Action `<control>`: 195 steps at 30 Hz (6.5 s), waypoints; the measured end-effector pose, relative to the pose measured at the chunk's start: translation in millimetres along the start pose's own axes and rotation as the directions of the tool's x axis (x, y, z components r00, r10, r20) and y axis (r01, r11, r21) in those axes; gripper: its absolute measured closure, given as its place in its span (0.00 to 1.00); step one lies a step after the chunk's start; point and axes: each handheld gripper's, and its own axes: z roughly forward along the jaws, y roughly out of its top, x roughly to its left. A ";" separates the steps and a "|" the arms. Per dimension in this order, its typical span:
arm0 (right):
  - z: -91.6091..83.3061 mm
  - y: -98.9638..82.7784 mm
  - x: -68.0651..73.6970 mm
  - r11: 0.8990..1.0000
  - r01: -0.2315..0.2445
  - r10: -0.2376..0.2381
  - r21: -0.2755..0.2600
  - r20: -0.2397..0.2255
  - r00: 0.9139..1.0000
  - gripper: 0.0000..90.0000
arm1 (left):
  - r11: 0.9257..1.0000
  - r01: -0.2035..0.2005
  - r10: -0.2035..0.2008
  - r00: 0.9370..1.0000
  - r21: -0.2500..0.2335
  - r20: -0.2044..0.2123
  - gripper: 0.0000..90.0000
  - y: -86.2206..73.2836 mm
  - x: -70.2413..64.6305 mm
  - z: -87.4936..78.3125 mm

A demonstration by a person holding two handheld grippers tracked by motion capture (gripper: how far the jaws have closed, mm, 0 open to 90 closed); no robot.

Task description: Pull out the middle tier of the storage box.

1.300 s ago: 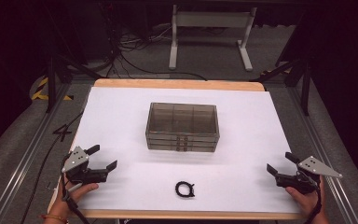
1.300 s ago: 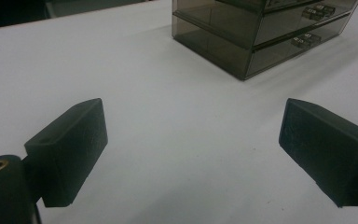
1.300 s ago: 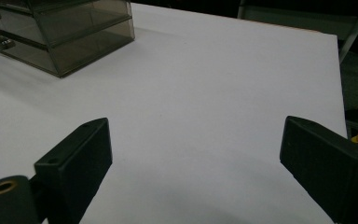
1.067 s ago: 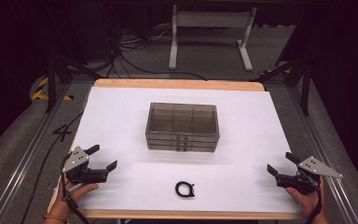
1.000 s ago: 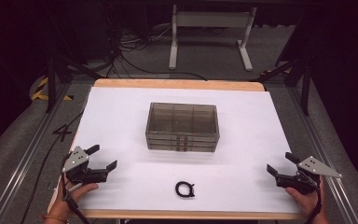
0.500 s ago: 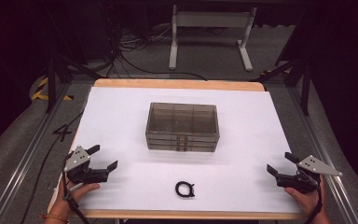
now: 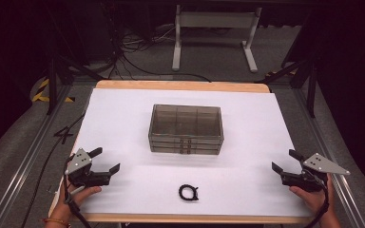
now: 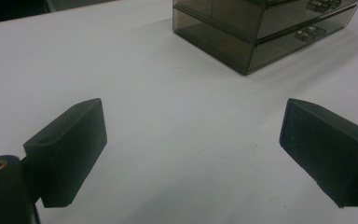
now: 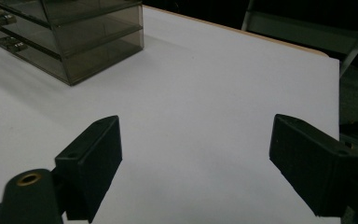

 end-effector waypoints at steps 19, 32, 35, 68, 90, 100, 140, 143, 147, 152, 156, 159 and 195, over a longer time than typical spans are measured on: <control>31.1 58.2 19.1 0.996 0.072 -0.078 -0.057 -0.102 0.992 0.31 | 1.000 -0.008 0.008 1.000 0.004 0.005 0.09 0.0 -1.0 0.3; 50.9 81.2 28.3 0.993 0.083 -0.096 -0.087 -0.154 0.983 0.33 | 1.000 -0.009 0.009 1.000 0.006 0.006 0.09 0.1 -1.1 0.7; 54.9 85.7 31.4 0.992 0.089 -0.103 -0.093 -0.165 0.981 0.36 | 1.000 -0.012 0.012 1.000 0.008 0.006 0.09 0.2 -0.9 0.7; 116.0 125.2 70.6 0.984 0.131 -0.164 -0.118 -0.339 0.927 1.00 | 0.987 -0.105 0.104 0.994 0.125 0.010 0.13 6.3 -8.6 12.3; 144.8 123.9 84.0 0.991 0.128 -0.133 -0.039 -0.389 0.911 1.00 | 0.919 -0.386 0.380 0.922 0.085 0.075 0.39 62.7 -66.9 57.9; 145.5 120.0 81.3 0.995 0.093 -0.100 -0.035 -0.407 0.908 1.00 | 0.885 -0.464 0.456 0.882 0.043 0.120 0.49 74.5 -96.7 79.9; 140.7 119.2 90.3 0.992 0.119 -0.123 -0.033 -0.386 0.914 1.00 | 0.695 -0.710 0.711 0.702 0.113 0.046 0.76 84.7 -153.9 141.3; 141.1 118.7 91.7 0.993 0.113 -0.117 -0.035 -0.397 0.910 1.00 | 0.698 -0.707 0.708 0.705 0.117 0.034 0.76 83.0 -154.2 142.7; 141.0 119.8 96.7 0.991 0.129 -0.131 -0.033 -0.392 0.910 1.00 | 0.668 -0.734 0.741 0.671 0.121 -0.020 0.78 79.1 -160.8 144.0; 140.5 119.7 97.9 0.990 0.135 -0.139 -0.038 -0.384 0.913 1.00 | 0.590 -0.792 0.806 0.587 0.158 -0.073 0.80 72.9 -167.7 145.0; 139.9 119.4 99.1 0.989 0.141 -0.145 -0.041 -0.374 0.916 1.00 | 0.521 -0.834 0.853 0.504 0.180 -0.133 0.81 66.1 -173.8 147.3; 140.0 119.3 99.0 0.989 0.140 -0.145 -0.041 -0.375 0.916 1.00 | 0.475 -0.856 0.878 0.446 0.206 -0.172 0.84 61.7 -177.8 148.6; 138.6 117.3 96.6 0.989 0.136 -0.146 -0.052 -0.373 0.916 1.00 | 0.282 -0.890 0.946 0.194 0.359 -0.261 0.88 48.0 -197.2 156.8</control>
